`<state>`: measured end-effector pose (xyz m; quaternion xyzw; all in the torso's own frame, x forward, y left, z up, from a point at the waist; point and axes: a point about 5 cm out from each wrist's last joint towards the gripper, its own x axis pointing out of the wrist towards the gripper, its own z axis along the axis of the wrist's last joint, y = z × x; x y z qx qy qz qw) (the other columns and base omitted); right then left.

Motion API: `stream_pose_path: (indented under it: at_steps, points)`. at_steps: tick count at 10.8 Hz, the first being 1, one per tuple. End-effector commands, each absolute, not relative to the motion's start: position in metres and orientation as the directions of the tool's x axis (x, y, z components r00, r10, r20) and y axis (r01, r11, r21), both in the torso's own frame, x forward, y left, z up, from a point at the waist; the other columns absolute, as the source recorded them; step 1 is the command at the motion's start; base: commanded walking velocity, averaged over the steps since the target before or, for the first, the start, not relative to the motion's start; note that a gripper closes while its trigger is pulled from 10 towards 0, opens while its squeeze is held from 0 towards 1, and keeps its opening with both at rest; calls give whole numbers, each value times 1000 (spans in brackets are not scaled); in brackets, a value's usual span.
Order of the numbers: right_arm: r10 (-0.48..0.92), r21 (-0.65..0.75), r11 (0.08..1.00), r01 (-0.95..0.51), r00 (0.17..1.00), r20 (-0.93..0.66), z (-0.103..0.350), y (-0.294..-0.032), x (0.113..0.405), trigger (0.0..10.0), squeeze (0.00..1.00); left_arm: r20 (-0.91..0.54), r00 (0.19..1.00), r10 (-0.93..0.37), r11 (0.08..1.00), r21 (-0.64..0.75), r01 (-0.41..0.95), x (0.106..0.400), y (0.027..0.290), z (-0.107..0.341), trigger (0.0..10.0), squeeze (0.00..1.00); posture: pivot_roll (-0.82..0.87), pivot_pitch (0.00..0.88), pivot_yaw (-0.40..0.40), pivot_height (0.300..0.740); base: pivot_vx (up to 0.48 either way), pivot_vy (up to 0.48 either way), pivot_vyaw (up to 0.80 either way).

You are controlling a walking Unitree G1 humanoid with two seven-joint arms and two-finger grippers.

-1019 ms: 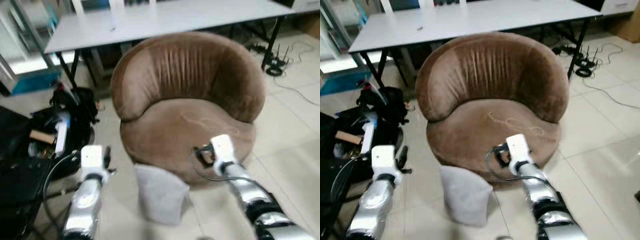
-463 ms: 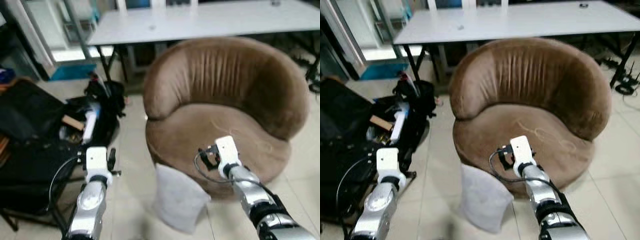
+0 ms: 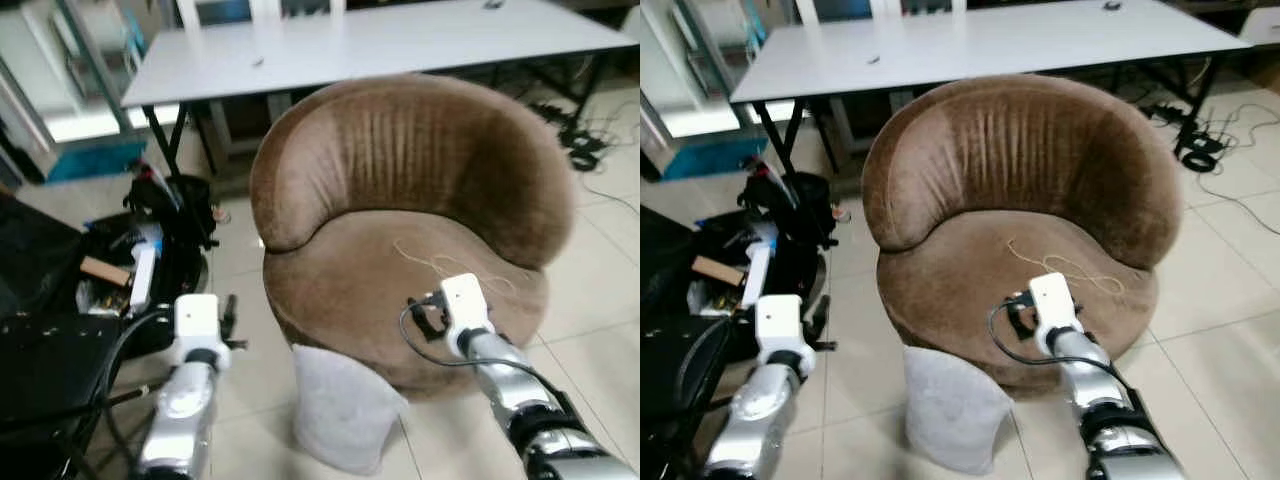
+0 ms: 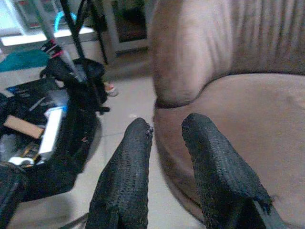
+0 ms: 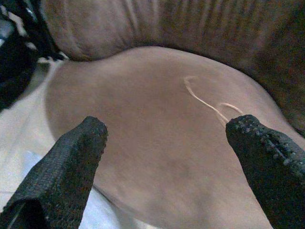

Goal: Move the pillow to the sofa from floor

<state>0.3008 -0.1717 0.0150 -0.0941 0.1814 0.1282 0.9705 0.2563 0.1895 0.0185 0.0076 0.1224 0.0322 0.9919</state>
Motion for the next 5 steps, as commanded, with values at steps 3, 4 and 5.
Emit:
stream_pose_path:
  at_steps: [3, 4, 5]
  points:
    - [211, -140, 949, -281, 900, -381, 15, -174, 300, 10000, 0, -238, 969, 66, 998, 35, -60, 258, 188, 20, 10000, 0, -128, 0, 86, 740, 151, 0, 0]
    - [210, -141, 949, -282, 900, -383, 15, -173, 300, 10000, 0, -241, 968, 63, 998, 31, -57, 257, 187, 20, 10000, 0, -129, 0, 86, 740, 0, 0, 0]
    - [211, -142, 949, -283, 899, -384, 14, -173, 300, 10000, 0, -243, 968, 64, 998, 32, -58, 257, 188, 19, 10000, 0, -129, 0, 87, 740, 0, 0, 0]
